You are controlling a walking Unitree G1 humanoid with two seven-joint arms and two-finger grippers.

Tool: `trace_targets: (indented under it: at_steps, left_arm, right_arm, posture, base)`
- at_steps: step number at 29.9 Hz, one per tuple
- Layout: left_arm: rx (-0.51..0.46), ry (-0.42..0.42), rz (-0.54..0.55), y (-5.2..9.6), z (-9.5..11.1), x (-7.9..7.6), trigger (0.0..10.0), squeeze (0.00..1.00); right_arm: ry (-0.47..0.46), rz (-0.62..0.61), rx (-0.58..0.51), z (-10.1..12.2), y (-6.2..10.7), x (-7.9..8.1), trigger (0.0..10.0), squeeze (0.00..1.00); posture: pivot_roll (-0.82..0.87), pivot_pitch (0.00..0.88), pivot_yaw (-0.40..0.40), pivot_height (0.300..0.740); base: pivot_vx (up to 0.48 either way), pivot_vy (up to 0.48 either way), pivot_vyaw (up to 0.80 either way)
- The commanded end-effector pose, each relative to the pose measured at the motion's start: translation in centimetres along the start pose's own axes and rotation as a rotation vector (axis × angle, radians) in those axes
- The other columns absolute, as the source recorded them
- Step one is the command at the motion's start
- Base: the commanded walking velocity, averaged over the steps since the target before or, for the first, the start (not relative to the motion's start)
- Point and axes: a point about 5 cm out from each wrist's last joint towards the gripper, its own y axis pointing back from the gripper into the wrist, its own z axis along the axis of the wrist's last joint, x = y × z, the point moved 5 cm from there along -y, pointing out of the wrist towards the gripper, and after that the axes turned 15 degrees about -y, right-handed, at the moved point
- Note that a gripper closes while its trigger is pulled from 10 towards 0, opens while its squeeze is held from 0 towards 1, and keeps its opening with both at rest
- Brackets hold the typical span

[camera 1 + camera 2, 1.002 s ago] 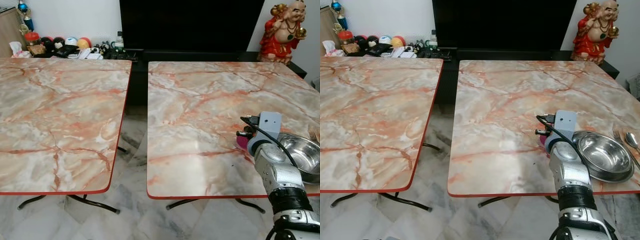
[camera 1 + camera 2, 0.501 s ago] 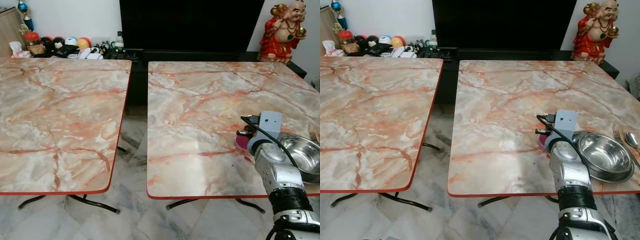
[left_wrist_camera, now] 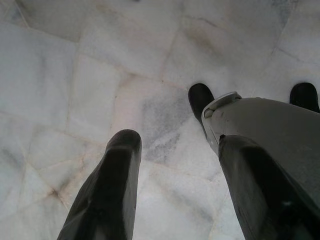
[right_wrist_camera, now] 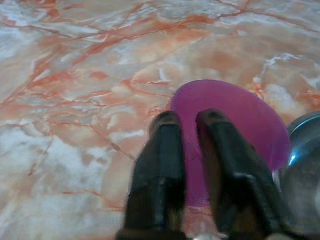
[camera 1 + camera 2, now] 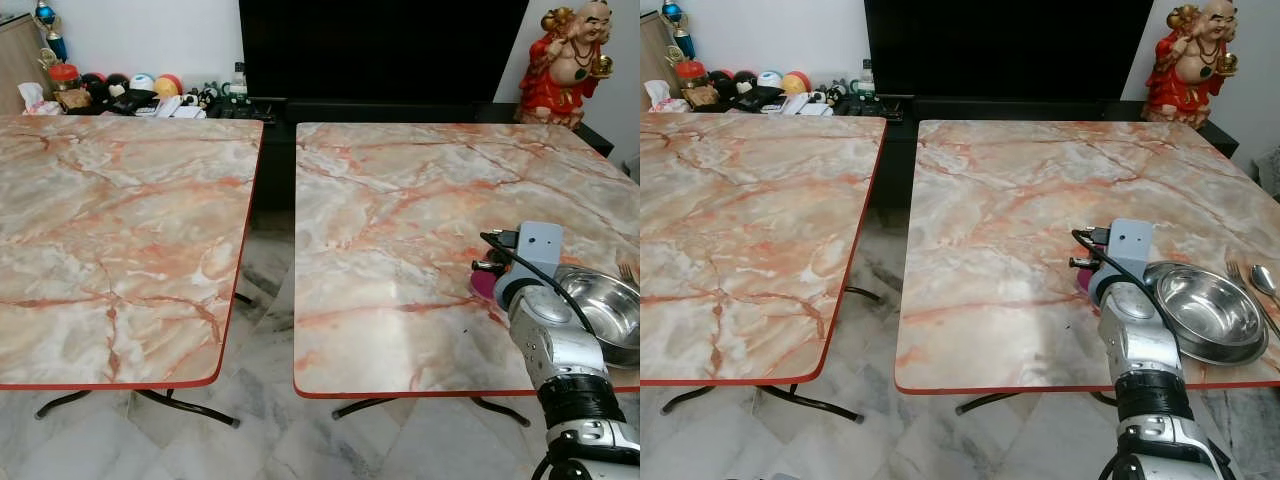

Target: Setting the table

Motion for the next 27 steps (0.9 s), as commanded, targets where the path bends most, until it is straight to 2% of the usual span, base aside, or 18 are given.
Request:
trace_targets:
  at_steps: [1, 2, 3, 12, 19, 22, 27]
  left_arm:
    - [0.024, 0.004, -0.005, 0.1, -0.7, -0.2, 10.0, 0.0]
    - [0.024, 0.004, -0.005, 0.1, -0.7, -0.2, 10.0, 0.0]
    - [0.026, 0.004, -0.004, 0.1, -0.8, -0.2, 10.0, 0.0]
    - [0.026, 0.005, -0.003, 0.1, -0.8, -0.3, 10.0, 0.0]
    - [0.023, 0.003, -0.001, 0.1, -0.7, -0.2, 10.0, 0.0]
    - [0.022, 0.001, 0.005, 0.1, -0.6, -0.1, 10.0, 0.0]
    - [0.022, -0.002, 0.009, 0.1, -0.6, 0.1, 10.0, 0.0]
  right_arm:
    - [0.009, 0.003, -0.015, 0.7, 0.0, 0.0, 10.0, 0.8]
    - [0.009, 0.003, -0.015, 0.7, 0.0, 0.0, 10.0, 0.8]
    - [0.01, 0.002, -0.018, 0.7, 0.0, 0.0, 10.0, 0.0]
    - [-0.001, 0.013, -0.039, 1.1, 0.0, 0.3, 10.0, 0.0]
    - [-0.033, 0.094, -0.211, 4.1, 0.7, 1.9, 10.0, 0.0]
    - [-0.094, 0.126, -0.309, 6.0, 1.3, 2.3, 10.0, 0.0]
    - [-0.116, 0.161, -0.388, 7.3, 2.2, 3.1, 10.0, 0.0]
  posture:
    - [-0.03, 0.084, -0.021, 0.74]
    - [-0.03, 0.084, -0.021, 0.74]
    - [-0.03, 0.084, -0.021, 0.74]
    - [-0.03, 0.084, -0.022, 0.74]
    - [-0.03, 0.081, -0.021, 0.74]
    - [-0.03, 0.082, -0.018, 0.74]
    - [-0.03, 0.081, -0.013, 0.74]
  base:
    - [0.0, 0.0, 0.0]
    - [0.0, 0.0, 0.0]
    - [0.0, 0.0, 0.0]
    - [0.0, 0.0, 0.0]
    - [0.0, 0.0, 0.0]
    - [0.0, 0.0, 0.0]
    - [0.0, 0.0, 0.0]
